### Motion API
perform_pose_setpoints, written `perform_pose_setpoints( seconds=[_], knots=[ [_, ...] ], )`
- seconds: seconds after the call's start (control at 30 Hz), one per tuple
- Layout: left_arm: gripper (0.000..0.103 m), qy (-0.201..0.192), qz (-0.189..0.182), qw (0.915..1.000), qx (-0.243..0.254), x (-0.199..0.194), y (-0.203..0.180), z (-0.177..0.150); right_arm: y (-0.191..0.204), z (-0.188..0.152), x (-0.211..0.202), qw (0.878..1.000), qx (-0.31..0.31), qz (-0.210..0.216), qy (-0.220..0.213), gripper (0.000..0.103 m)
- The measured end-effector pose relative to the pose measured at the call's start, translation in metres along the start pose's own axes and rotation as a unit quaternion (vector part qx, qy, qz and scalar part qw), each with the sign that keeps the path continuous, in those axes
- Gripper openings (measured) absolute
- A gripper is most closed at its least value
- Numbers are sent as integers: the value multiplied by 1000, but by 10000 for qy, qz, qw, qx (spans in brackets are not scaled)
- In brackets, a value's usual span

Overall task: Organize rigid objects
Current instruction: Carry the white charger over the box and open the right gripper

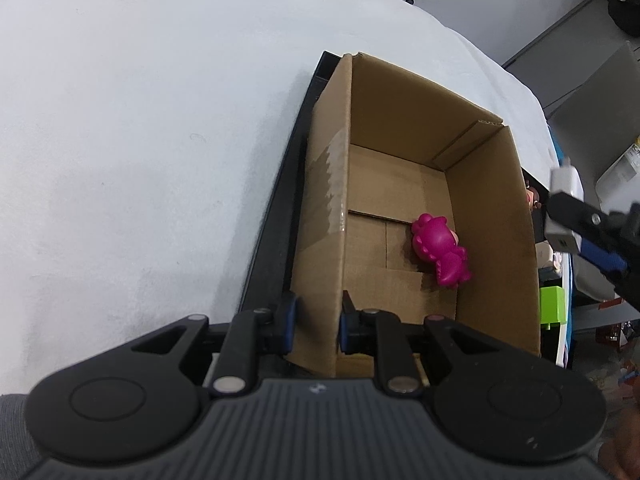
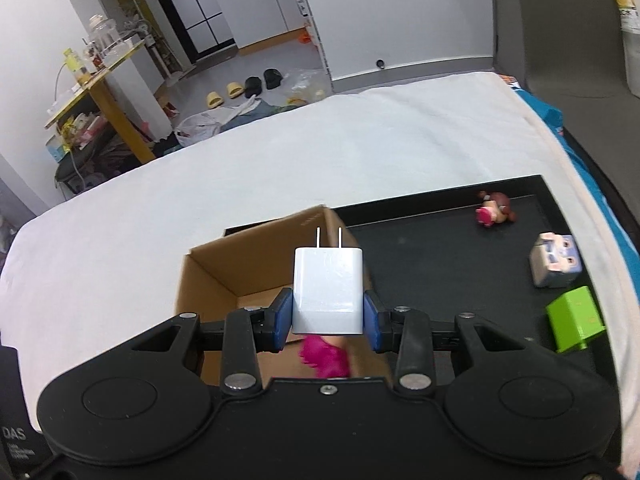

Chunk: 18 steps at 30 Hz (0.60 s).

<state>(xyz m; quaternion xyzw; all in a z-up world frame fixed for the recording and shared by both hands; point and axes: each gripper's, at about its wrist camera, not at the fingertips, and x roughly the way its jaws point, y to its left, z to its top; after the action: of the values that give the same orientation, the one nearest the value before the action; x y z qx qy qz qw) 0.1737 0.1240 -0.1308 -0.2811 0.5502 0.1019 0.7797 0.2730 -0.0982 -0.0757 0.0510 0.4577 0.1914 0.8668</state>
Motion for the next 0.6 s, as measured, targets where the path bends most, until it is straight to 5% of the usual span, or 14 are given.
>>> perform_pose_setpoints(
  seconds=[0.6],
  knots=[
    [19,66,-133,9999,71,5,4,3,33,-7,37,9977,217,588,272,37]
  ],
)
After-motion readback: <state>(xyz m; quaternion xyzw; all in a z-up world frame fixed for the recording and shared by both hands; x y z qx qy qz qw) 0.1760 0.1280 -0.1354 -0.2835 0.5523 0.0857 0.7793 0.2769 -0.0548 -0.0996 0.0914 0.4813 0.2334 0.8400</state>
